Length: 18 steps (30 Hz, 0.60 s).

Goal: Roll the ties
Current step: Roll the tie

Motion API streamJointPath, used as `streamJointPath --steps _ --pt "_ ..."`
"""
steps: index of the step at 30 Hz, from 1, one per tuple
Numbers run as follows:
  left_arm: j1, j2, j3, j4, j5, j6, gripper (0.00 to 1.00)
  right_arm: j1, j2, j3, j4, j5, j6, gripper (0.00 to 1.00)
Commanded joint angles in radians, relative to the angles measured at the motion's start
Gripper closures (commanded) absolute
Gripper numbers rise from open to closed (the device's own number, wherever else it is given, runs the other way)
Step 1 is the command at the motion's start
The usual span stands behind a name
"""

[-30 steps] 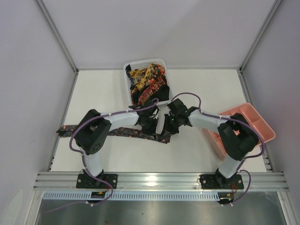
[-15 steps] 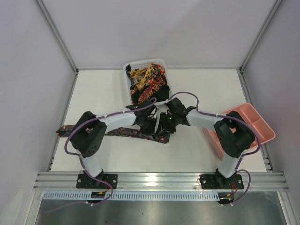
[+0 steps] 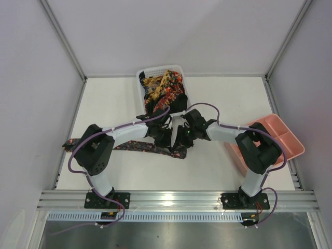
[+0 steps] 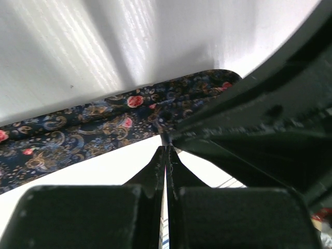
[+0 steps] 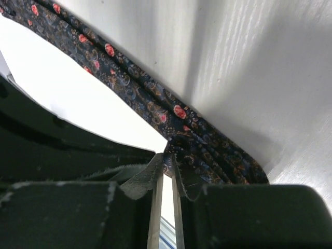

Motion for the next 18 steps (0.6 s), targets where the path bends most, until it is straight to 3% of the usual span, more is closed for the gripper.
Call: streamJointPath --steps 1,4,7,18 --pt "0.002 -0.011 0.024 0.038 0.049 -0.029 0.99 -0.005 0.015 0.007 0.026 0.006 0.005 0.84" --pt "0.002 0.003 0.027 0.05 0.063 -0.036 0.99 -0.008 0.013 0.005 0.016 0.02 0.008 0.88" --pt "0.002 0.002 0.018 0.059 0.067 -0.042 1.0 -0.011 0.022 0.008 0.007 0.022 0.01 1.0" --pt "0.003 0.057 0.004 0.104 0.083 -0.052 1.0 -0.016 0.024 0.066 -0.077 0.051 -0.033 1.0"
